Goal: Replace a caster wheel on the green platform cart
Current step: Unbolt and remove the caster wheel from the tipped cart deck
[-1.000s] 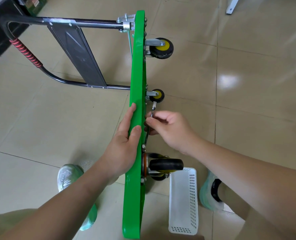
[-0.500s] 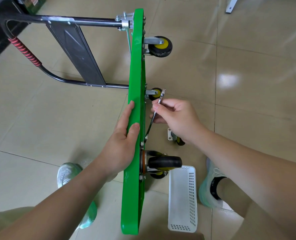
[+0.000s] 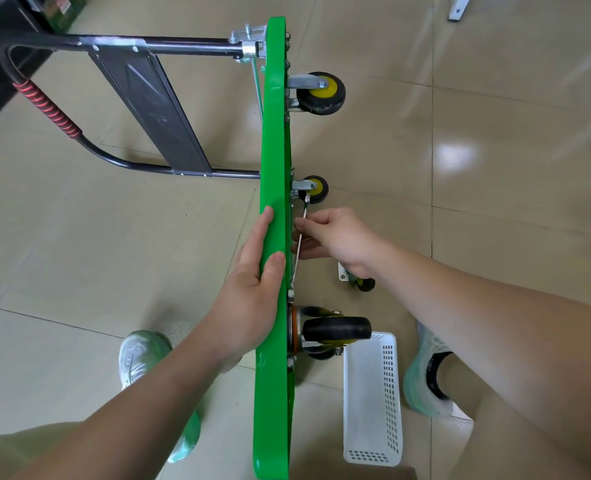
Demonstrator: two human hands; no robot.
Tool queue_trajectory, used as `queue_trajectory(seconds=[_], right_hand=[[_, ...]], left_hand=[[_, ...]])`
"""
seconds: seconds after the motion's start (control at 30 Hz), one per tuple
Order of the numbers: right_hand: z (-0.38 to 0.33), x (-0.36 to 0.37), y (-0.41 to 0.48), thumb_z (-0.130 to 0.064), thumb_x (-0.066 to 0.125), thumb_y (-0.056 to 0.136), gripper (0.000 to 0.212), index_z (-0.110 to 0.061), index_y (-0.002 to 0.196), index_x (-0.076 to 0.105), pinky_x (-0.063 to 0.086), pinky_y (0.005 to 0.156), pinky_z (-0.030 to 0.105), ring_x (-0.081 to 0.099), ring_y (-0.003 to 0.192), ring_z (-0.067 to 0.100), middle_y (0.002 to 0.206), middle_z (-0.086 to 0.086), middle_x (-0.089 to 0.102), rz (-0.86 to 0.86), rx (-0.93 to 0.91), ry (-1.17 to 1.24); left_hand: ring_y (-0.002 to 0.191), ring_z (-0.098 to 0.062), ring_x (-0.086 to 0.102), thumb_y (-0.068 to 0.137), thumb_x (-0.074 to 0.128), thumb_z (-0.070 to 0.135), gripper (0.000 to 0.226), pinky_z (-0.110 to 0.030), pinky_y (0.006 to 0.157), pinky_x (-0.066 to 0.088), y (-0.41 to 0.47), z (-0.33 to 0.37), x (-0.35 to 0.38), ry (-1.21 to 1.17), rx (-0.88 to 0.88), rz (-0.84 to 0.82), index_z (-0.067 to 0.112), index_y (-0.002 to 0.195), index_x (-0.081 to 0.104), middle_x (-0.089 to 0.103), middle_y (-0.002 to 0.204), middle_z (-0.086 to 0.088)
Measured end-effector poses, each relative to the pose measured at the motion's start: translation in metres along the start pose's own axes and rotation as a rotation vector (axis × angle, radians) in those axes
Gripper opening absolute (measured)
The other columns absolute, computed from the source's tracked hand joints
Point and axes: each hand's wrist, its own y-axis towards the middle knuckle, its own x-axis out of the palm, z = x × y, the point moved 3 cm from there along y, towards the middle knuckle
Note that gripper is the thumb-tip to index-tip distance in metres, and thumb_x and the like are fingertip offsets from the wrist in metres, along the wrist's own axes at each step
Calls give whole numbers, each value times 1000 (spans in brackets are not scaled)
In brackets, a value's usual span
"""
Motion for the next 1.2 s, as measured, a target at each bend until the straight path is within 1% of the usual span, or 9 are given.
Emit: queue_trajectory(seconds=[0.1,0.27,0.33,0.43,0.6,0.7,0.77,0.97,1.2], right_hand=[[3,3,5,-15,61,100,26,6,114,69,63,79,39,72,79,28,100,23,74,-7,16,6],[8,7,6,-15,60,101,25,4,115,67,62,79,38,73,79,26,98,17,74,-32,72,74],[10,4,6,-15,61,100,25,3,115,67,62,85,41,74,83,27,96,15,74,-42,96,96],[15,3,6,-16,64,98,30,5,120,65,59,91,47,73,96,34,110,21,73,-50,146,116],[16,10,1,-13,62,99,24,3,115,68,62,74,36,74,83,27,101,19,75,-56,117,80],[14,10,0,-12,61,100,24,5,115,67,62,71,35,74,80,26,98,18,74,-51,118,98],[11,11,-2,-12,61,100,23,4,114,68,62,73,35,74,81,26,98,18,75,-61,97,88],[16,5,-4,-12,62,99,33,12,122,62,63,74,38,72,76,27,93,16,69,29,139,159],[14,12,-3,-11,62,99,27,7,118,65,60,88,48,73,97,39,107,24,73,-1,123,158]], left_hand=[[146,12,26,111,37,27,57,6,105,16,-1,2,-1,13,4,-3,59,152,16,29,162,24],[147,10,24,111,36,28,57,-14,121,17,-3,6,-2,9,-1,-17,58,155,15,27,163,24],[147,12,24,111,36,28,57,-10,119,16,-3,6,-1,7,-5,-17,57,155,15,26,163,25],[145,12,26,111,36,27,57,3,109,18,-4,6,-1,4,-10,-14,57,155,15,27,162,25],[147,11,25,111,36,25,58,-14,122,17,-3,7,0,-11,-3,-11,54,157,15,27,163,24],[145,14,24,111,37,24,58,3,111,15,-2,5,1,-4,2,-3,52,158,16,28,162,24],[145,15,24,111,37,23,58,7,106,15,-2,4,1,-3,3,2,51,158,17,28,162,24],[144,13,27,111,37,22,58,9,103,16,-1,5,1,-1,11,7,49,158,17,30,161,24],[142,15,27,111,36,22,57,7,105,17,-2,5,0,-1,11,1,48,159,17,31,161,23]])
